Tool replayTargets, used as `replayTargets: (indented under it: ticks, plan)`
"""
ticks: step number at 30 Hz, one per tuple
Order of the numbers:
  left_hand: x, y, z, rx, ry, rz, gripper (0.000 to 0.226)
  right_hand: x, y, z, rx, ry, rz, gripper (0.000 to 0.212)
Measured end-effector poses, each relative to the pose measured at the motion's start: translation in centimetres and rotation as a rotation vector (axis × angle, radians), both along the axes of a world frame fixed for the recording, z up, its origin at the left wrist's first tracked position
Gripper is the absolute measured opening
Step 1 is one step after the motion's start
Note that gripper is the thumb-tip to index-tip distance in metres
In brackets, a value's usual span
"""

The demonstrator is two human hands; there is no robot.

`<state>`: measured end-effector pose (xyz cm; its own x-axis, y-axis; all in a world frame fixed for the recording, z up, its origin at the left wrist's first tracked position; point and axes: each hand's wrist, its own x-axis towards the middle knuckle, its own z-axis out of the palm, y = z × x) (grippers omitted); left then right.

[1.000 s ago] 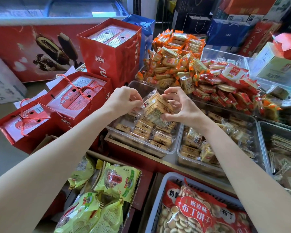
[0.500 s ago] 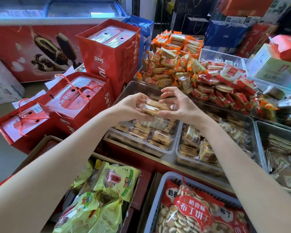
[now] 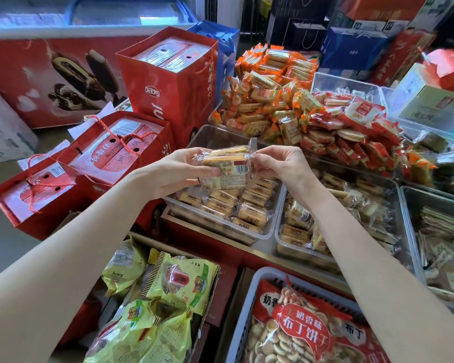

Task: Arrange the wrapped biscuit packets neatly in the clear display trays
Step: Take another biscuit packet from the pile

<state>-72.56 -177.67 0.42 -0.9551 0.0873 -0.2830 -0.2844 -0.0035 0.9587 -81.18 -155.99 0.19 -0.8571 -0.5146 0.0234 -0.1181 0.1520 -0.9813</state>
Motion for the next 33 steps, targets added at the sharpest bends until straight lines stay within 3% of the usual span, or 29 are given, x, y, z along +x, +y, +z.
replayTargets:
  ticks: [3, 7, 10, 16, 20, 24, 30, 33]
  plan:
    - [-0.1, -0.1, -0.2, 0.02, 0.006, -0.024, 0.054, 0.0, -0.1, -0.1, -0.013, -0.055, 0.009, 0.009]
    - [-0.3, -0.3, -0.6, 0.045, 0.02, -0.023, 0.084, -0.2, -0.1, -0.3, 0.02, -0.039, 0.012, 0.004]
    - [-0.6, -0.7, -0.7, 0.035, 0.03, 0.008, 0.089, -0.1, 0.2, -0.4, 0.08, -0.074, 0.057, 0.004]
    - [-1.0, -0.4, -0.4, -0.008, 0.007, 0.034, 0.051, -0.3, -0.2, -0.5, 0.165, -0.048, 0.011, 0.012]
    - [-0.9, 0.0, -0.9, 0.013, -0.028, 0.033, 0.042, -0.4, -0.3, -0.6, 0.305, 0.092, -0.018, 0.008]
    - [-1.1, 0.2, -1.0, 0.058, -0.01, 0.144, 0.04, -0.4, 0.0, -0.9, 0.291, 0.201, -0.081, 0.007]
    - [-1.1, 0.1, -0.5, 0.057, 0.015, 0.145, 0.038, 0.6, -0.4, -1.0, 0.019, -0.108, 0.045, 0.014]
    - [-1.1, 0.3, -0.3, 0.003, 0.034, 0.146, 0.045, 0.5, -0.5, -0.9, 0.042, -0.13, 0.042, 0.01]
